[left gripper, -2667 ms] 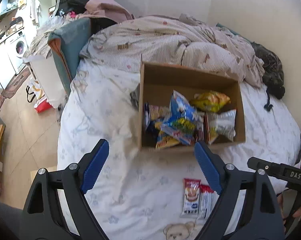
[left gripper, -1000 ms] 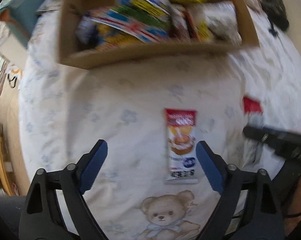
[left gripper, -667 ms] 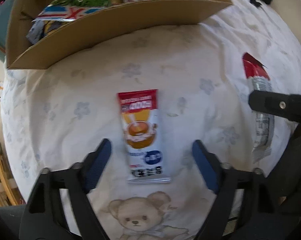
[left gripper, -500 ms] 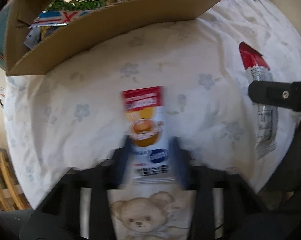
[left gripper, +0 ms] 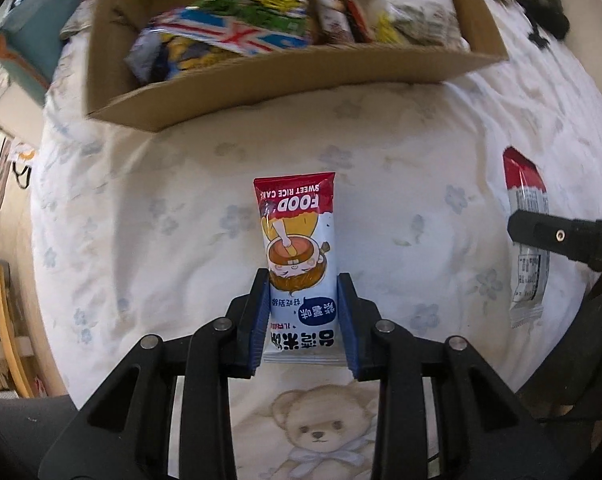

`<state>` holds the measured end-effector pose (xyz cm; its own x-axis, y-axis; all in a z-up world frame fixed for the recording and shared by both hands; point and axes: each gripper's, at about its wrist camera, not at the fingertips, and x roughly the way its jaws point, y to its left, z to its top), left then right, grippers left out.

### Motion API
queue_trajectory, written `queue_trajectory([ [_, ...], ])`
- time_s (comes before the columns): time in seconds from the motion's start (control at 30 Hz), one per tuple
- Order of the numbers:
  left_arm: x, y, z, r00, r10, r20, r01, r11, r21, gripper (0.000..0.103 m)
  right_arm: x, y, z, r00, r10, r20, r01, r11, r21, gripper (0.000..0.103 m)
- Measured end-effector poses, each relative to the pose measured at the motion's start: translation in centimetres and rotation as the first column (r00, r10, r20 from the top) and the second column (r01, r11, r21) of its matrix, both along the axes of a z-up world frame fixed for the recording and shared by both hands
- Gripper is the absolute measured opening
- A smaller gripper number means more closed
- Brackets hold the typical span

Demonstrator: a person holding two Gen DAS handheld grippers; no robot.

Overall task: Organize snacks
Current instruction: 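Carry both rice cake bars over the box and lower them inside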

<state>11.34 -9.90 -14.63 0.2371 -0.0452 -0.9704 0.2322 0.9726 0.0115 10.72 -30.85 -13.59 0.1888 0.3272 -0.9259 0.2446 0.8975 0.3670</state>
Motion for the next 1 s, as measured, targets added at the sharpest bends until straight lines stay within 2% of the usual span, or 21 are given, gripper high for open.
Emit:
queue_trajectory([
  [0.27,-0.5,4.6,1.8,0.987,0.154,0.04,-0.153,0.988,-0.018,0.028,1.2,4.1,0.6,0.994,0.106,0.028,-0.107,0.994,0.029,0.033],
  [0.5,-0.3,7.2,4.4,0.971,0.225,0.078,-0.223,0.974,-0.024,0.028,1.1,6.9,2.0,0.976,0.202,0.084,-0.206,0.978,0.042,0.033],
  [0.57,0.0,7.3,5.8,0.967,0.232,0.108,-0.229,0.973,-0.037,0.028,0.8,6.7,3.1,0.972,0.195,0.128,-0.204,0.977,0.058,0.033],
  [0.63,-0.3,7.4,8.3,0.958,0.229,0.175,-0.223,0.973,-0.053,0.028,0.8,6.3,4.4,0.968,0.175,0.179,-0.193,0.977,0.09,0.033],
  [0.73,0.0,7.6,11.5,0.932,0.236,0.276,-0.221,0.972,-0.083,0.028,0.9,5.6,7.5,0.938,0.15,0.313,-0.21,0.964,0.166,0.033],
  [0.8,0.4,7.5,13.5,0.913,0.241,0.33,-0.217,0.97,-0.109,0.028,1.4,5.2,8.8,0.921,0.13,0.368,-0.208,0.961,0.182,0.033],
  [1.0,4.2,7.7,16.0,0.898,0.201,0.391,-0.172,0.979,-0.109,0.028,4.4,4.3,11.3,0.884,0.059,0.464,-0.164,0.968,0.189,0.033],
])
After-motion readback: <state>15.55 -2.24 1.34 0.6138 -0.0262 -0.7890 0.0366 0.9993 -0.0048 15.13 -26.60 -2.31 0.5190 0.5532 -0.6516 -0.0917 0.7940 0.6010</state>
